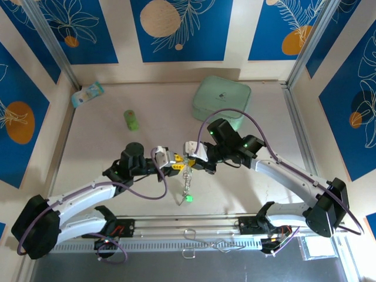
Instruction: Put the keys on the keyring
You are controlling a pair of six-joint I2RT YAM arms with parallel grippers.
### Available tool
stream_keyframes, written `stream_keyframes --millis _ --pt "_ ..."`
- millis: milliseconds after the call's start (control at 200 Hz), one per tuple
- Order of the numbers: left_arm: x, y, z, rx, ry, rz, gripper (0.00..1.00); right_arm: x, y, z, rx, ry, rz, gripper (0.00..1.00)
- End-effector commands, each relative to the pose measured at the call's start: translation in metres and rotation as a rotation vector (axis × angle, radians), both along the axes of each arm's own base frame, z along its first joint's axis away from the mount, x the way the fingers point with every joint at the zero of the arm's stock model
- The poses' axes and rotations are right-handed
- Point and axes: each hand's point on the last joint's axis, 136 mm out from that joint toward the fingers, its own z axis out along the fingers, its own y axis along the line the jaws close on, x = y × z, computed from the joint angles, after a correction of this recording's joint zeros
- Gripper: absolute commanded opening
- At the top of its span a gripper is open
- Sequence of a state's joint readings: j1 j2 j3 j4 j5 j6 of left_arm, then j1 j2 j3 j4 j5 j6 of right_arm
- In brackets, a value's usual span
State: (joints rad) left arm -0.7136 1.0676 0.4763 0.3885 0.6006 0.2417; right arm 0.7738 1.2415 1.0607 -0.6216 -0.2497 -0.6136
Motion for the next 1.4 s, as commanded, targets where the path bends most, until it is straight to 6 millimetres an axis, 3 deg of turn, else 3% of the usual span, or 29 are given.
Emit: stream_keyframes --millis 0,230,380,450,520,590,750,1150,1395 --pt "-0.010 -0.009 0.019 -0.043 -0.025 -0.086 0.22 0.003 0.010 0.014 0.018 -0.049 0.030 0.00" --pt "-0.010 -0.011 0.017 -0.042 -0.017 -0.101 0.17 0.000 0.019 0.017 0.020 -0.058 0.050 0.00" --pt "-0.011 -0.011 0.020 -0.050 -0.026 -0.104 0.00 -0.001 0.019 0.016 0.018 -0.050 0.049 0.00" --pt "-0.012 -0.009 0.021 -0.058 -0.032 -0.103 0.00 0.000 0.016 0.022 0.062 -0.022 0.025 0.00" --pt "-0.011 -0.008 0.025 -0.095 -0.035 -0.086 0.00 -0.001 0.009 0.033 0.171 0.042 0.007 0.23" --pt "-0.011 -0.008 0.030 -0.157 -0.024 -0.073 0.00 -0.003 0.002 0.035 0.269 0.094 -0.006 0.27" --pt "-0.011 -0.010 0.034 -0.238 0.010 -0.076 0.00 -0.004 0.000 0.026 0.348 0.133 -0.046 0.28" --pt "-0.010 -0.009 0.033 -0.254 0.007 -0.070 0.00 0.001 -0.011 0.004 0.281 0.132 -0.116 0.23" --pt "-0.010 -0.009 0.032 -0.250 0.004 -0.066 0.00 -0.004 -0.017 0.002 0.269 0.129 -0.124 0.21"
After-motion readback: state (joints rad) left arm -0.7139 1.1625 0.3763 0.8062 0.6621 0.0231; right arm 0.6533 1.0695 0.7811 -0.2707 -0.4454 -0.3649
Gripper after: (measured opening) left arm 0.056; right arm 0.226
